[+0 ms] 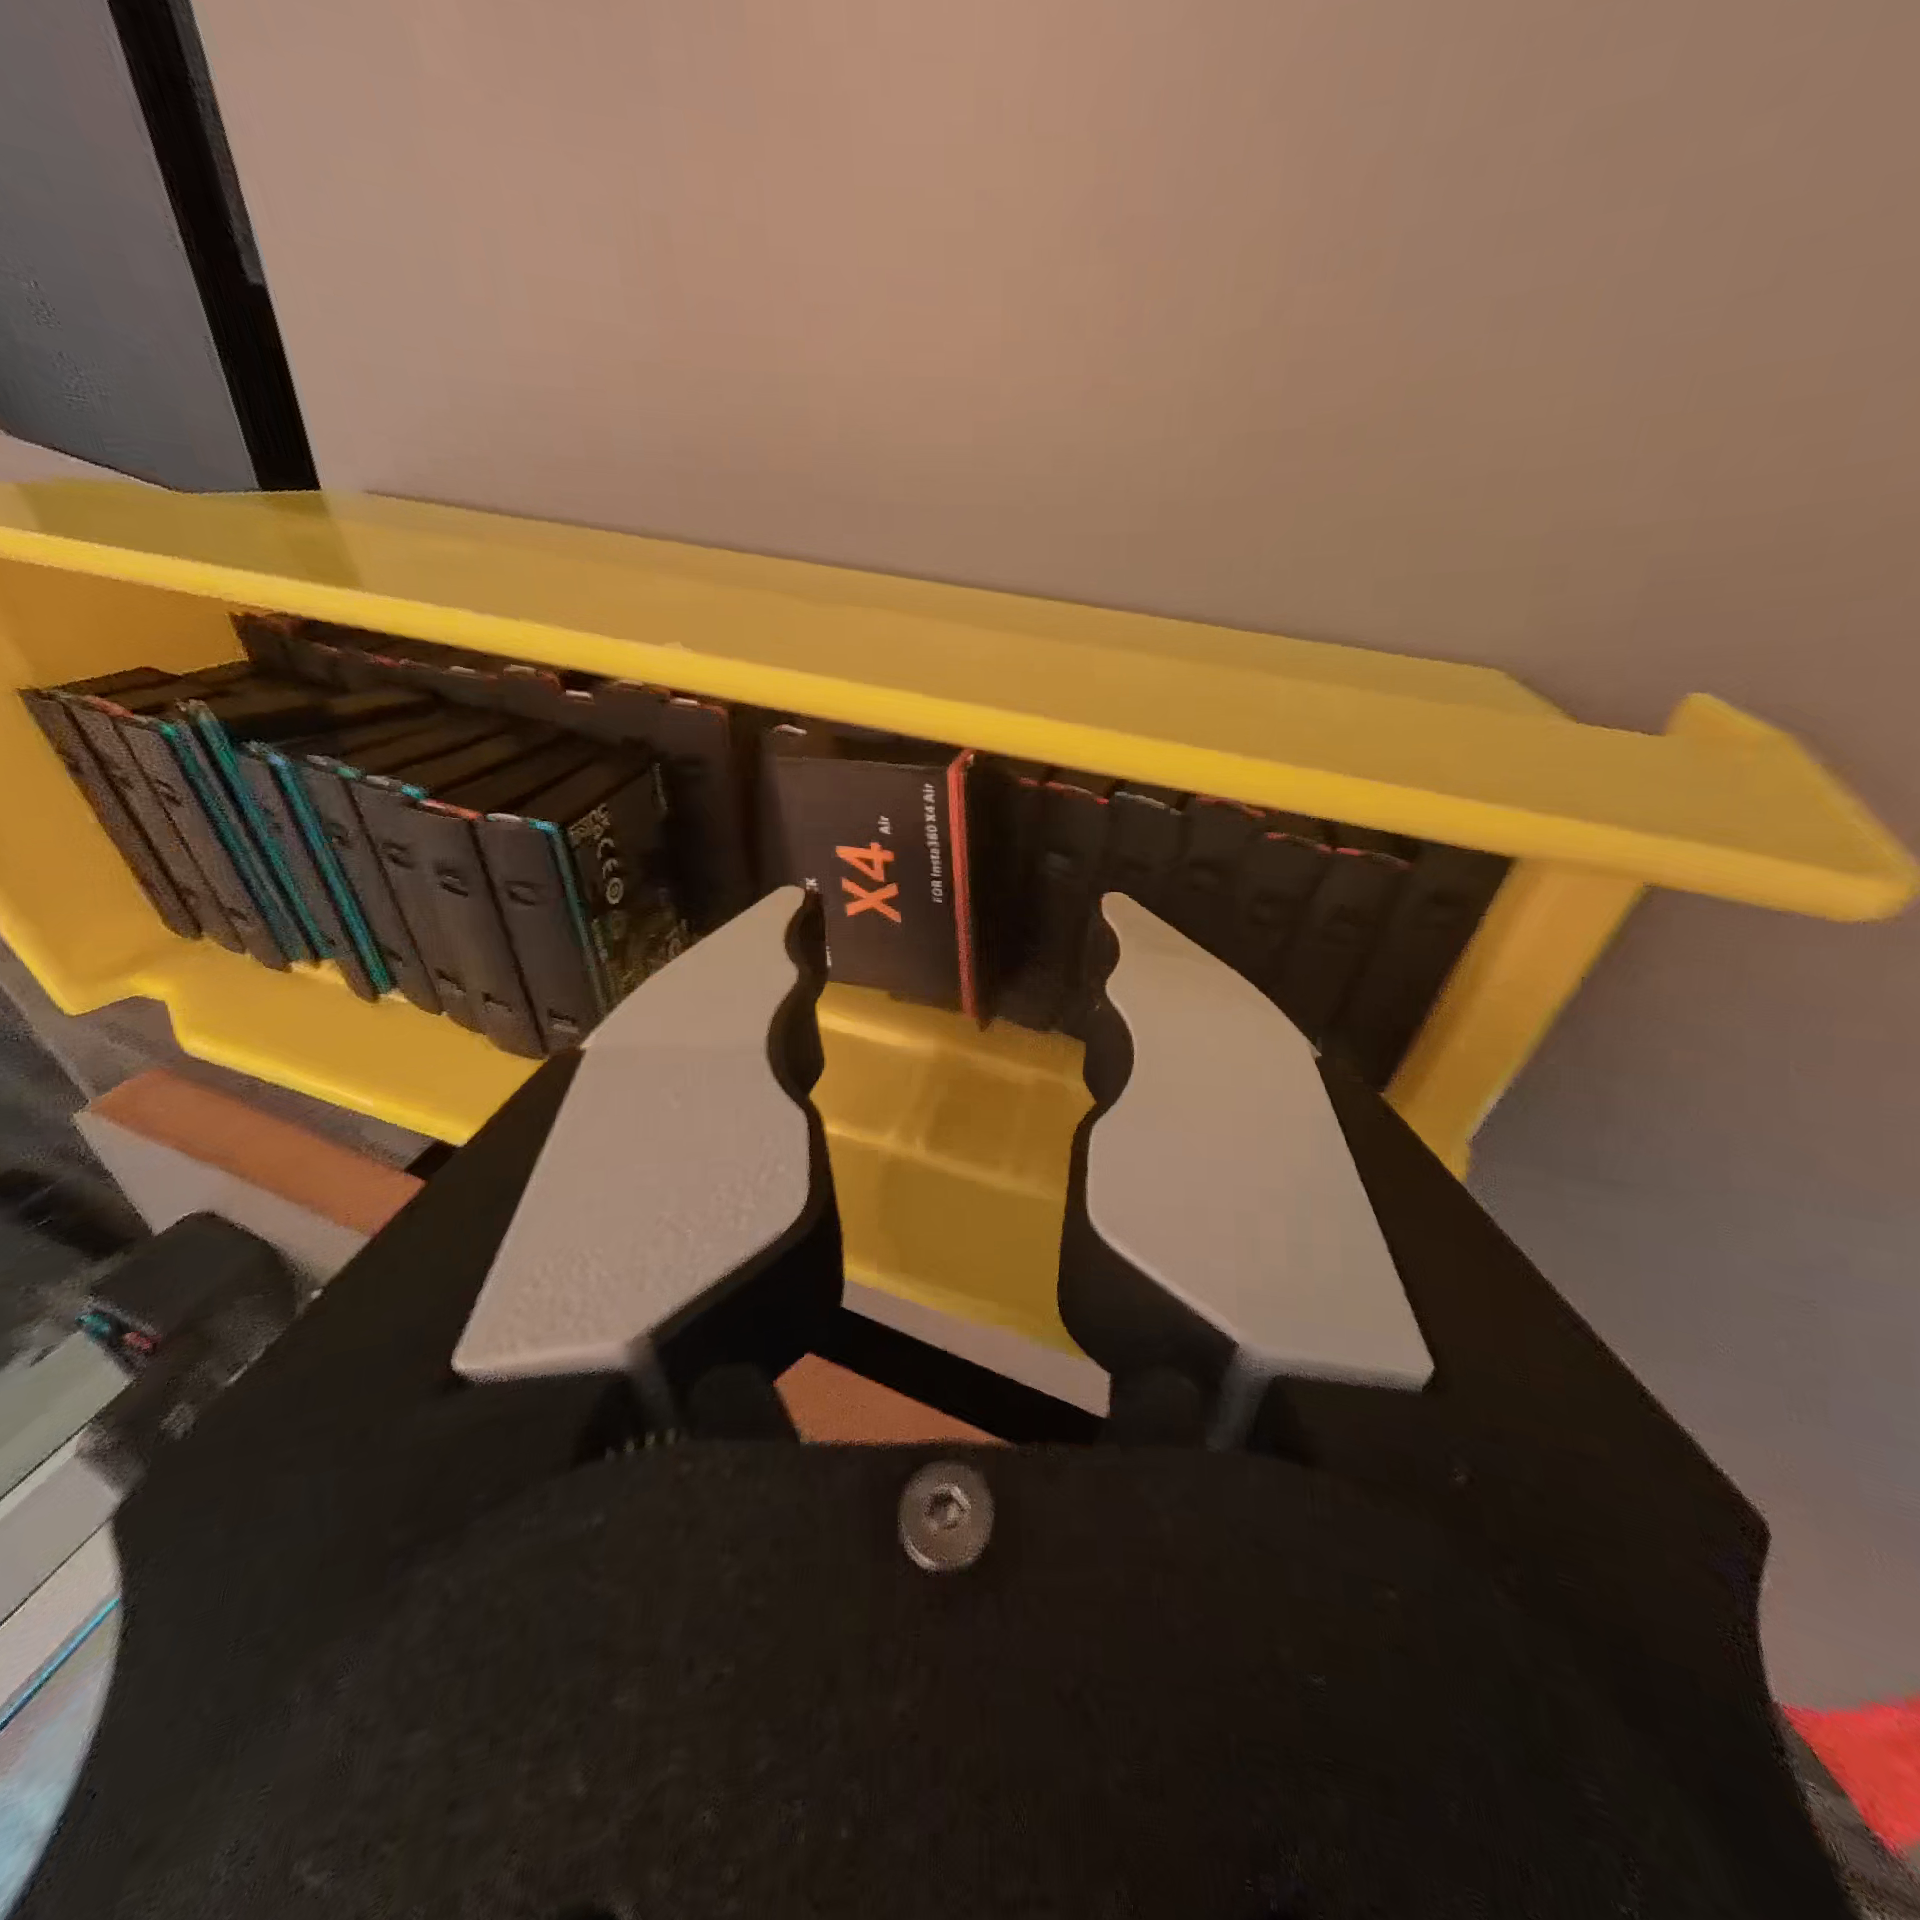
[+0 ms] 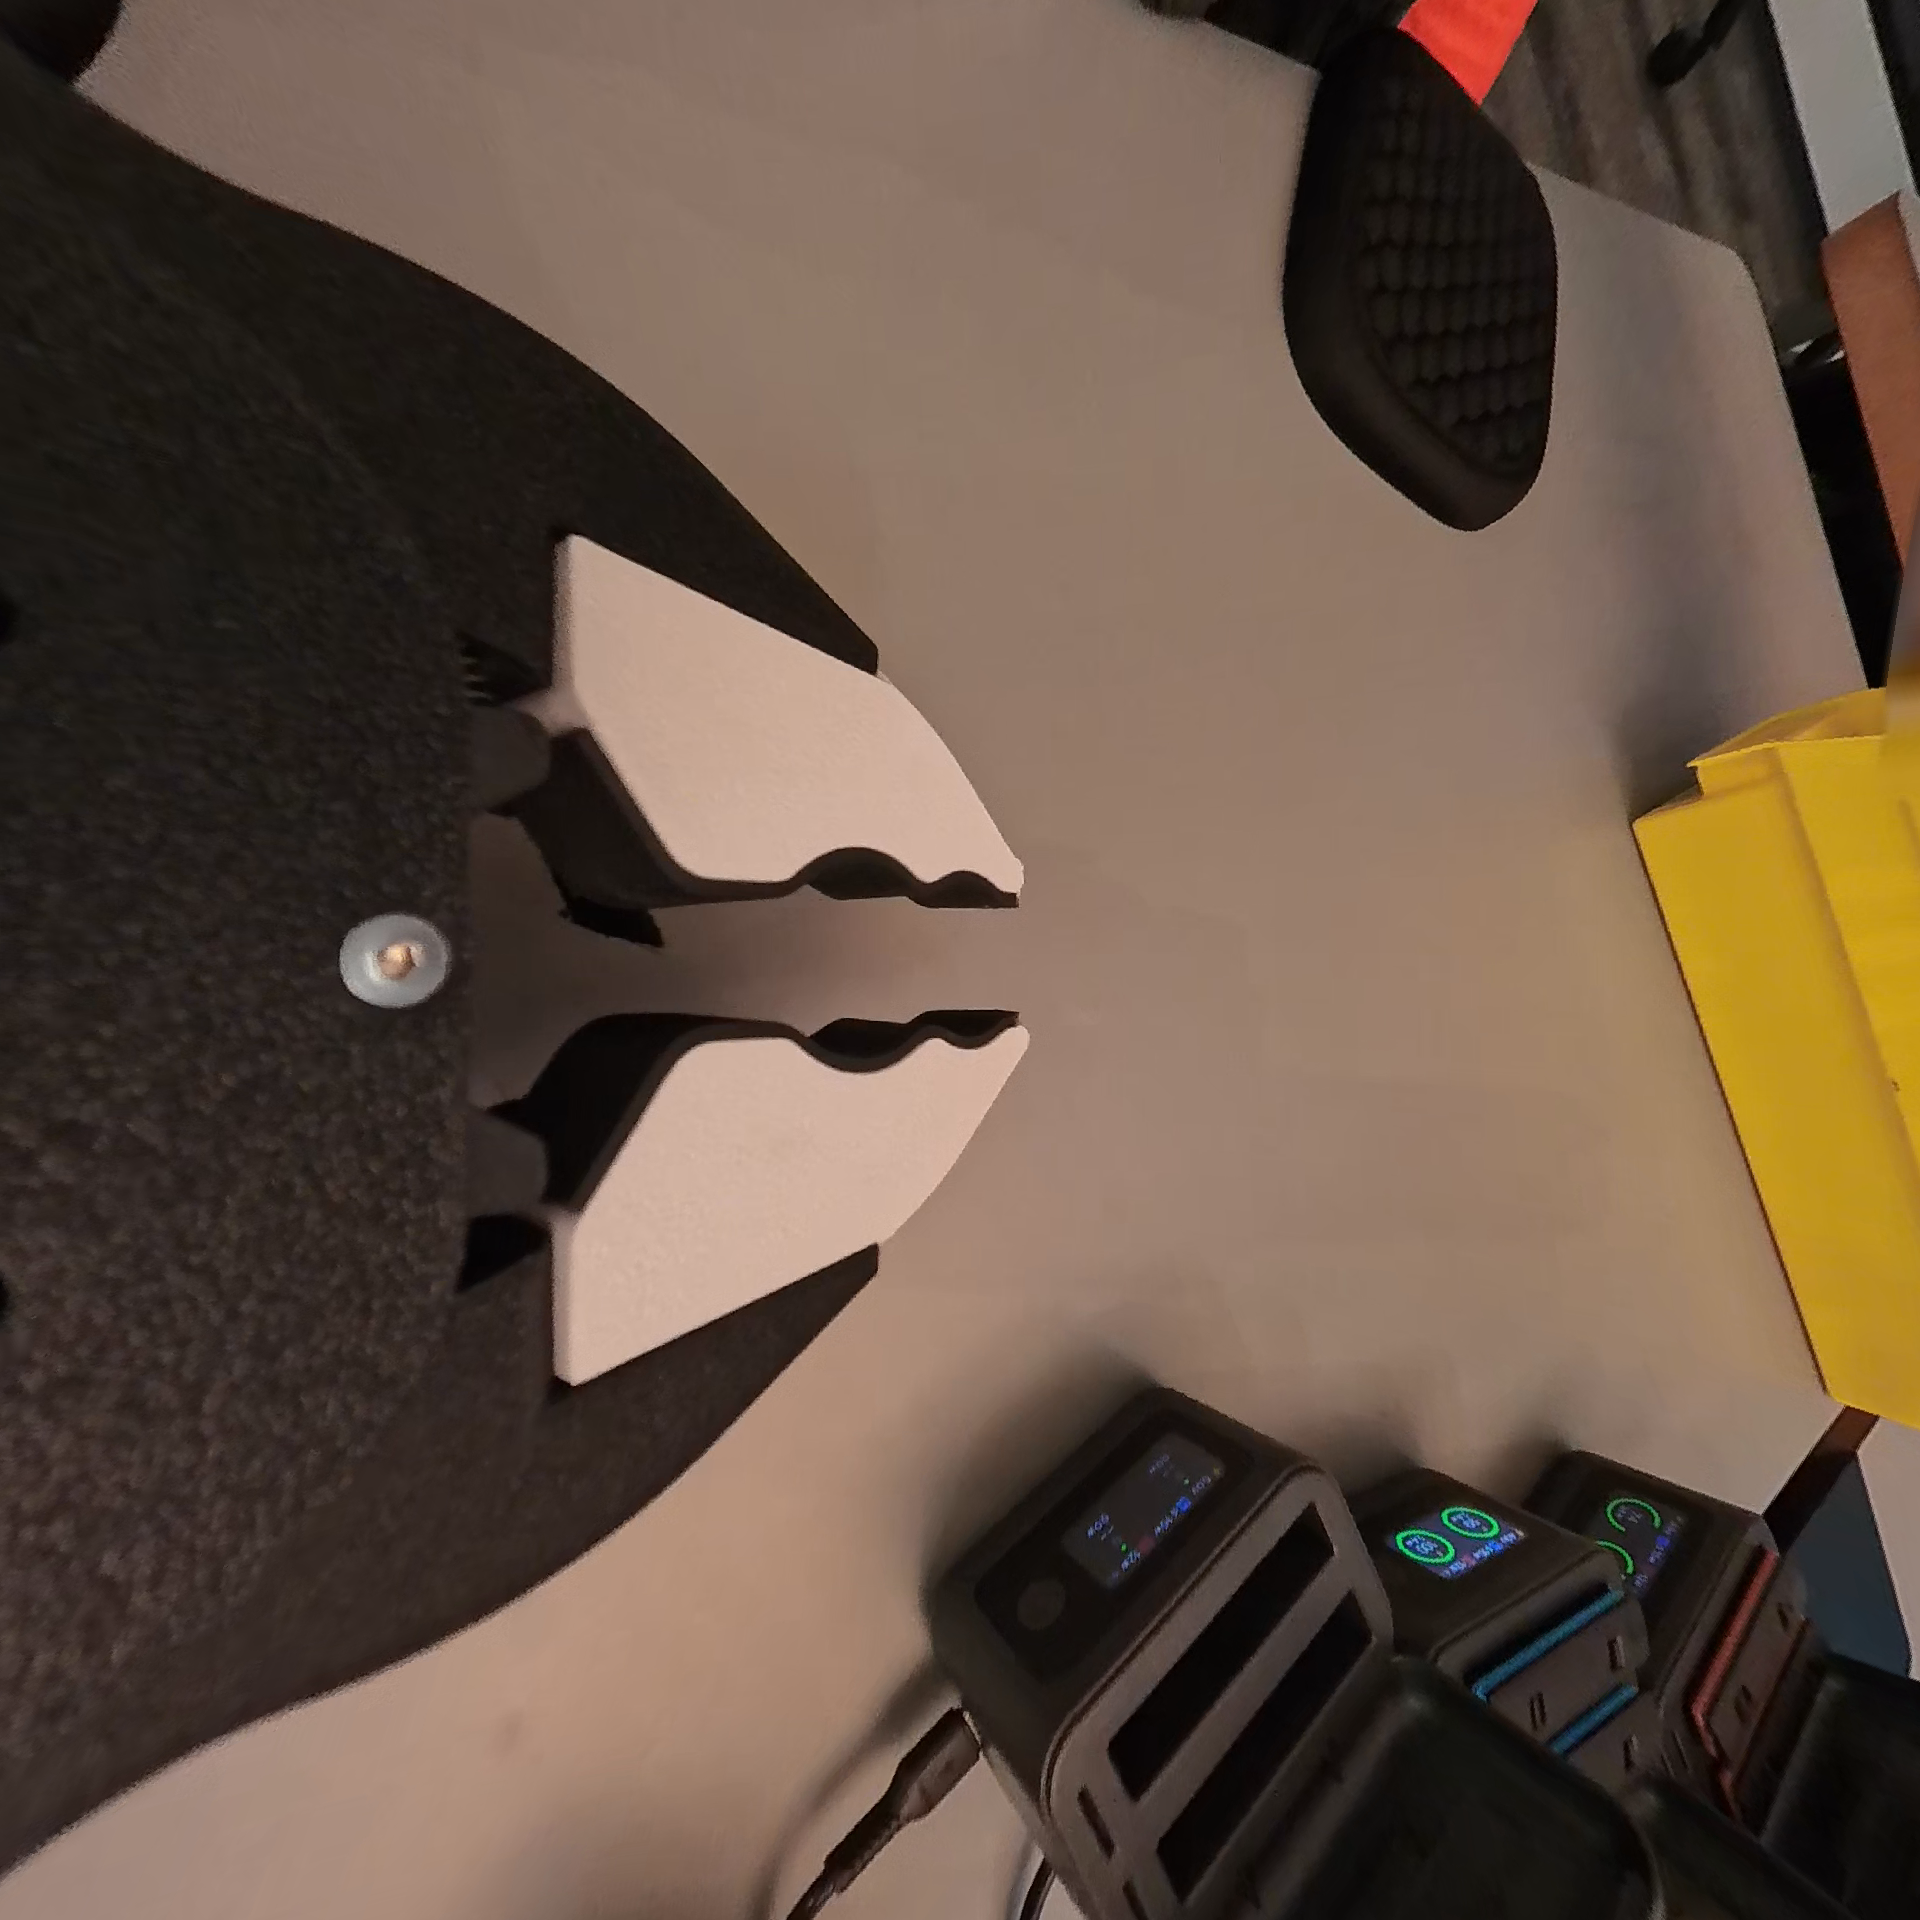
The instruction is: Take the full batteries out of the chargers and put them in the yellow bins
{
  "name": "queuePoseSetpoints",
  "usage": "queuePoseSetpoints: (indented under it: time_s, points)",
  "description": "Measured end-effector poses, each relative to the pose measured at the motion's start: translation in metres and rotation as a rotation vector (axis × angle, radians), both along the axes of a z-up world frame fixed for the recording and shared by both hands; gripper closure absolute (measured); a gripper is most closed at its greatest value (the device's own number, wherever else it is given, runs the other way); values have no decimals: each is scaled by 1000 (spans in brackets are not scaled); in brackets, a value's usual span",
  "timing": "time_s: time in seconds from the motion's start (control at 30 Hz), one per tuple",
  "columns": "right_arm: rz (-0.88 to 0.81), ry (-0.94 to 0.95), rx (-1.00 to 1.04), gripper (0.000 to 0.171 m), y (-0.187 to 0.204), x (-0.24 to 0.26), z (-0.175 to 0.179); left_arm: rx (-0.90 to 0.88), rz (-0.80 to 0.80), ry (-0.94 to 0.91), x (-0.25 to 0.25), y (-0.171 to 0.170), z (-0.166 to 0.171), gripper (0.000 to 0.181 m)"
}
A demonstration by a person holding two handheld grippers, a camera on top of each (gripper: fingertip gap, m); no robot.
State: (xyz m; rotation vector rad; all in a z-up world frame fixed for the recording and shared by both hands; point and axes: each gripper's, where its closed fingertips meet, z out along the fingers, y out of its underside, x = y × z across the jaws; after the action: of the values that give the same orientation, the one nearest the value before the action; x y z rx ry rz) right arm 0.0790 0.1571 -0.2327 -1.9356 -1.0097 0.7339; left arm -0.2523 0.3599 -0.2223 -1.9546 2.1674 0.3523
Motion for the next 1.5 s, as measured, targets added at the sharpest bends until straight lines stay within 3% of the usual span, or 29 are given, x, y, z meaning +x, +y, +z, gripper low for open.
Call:
queuePoseSetpoints:
  time_s: [0.2,0.43,0.57,0.67,0.77,0.87,0.97,1.2,1.4,1.5]
  points:
    - [15,-2,-19,153,-3,-2,-3,15,36,31,-6,20,-8,134]
    - [38,-16,-50,152,-7,-2,-10,-237,88,100,-6,17,-16,139]
    - [31,-8,-40,152,-6,-1,-6,-285,104,102,-6,16,-15,139]
    - [21,4,-17,152,-4,0,-1,-272,105,36,-5,12,1,139]
    - [24,19,41,152,-4,-4,12,-275,113,-125,3,1,39,139]
    - [35,-12,166,151,-6,-17,31,-415,25,-355,39,-44,80,139]
    - [71,-50,316,145,-16,-41,57,-609,-150,-456,80,-111,99,139]
    - [175,-140,613,130,-53,-92,100,-928,-486,-354,165,-228,73,139]
    - [299,-358,629,132,-73,-101,67,-1031,-644,-197,217,-276,51,139]
    - [291,-375,668,154,-76,-96,64,-1028,-689,-177,231,-284,51,139]
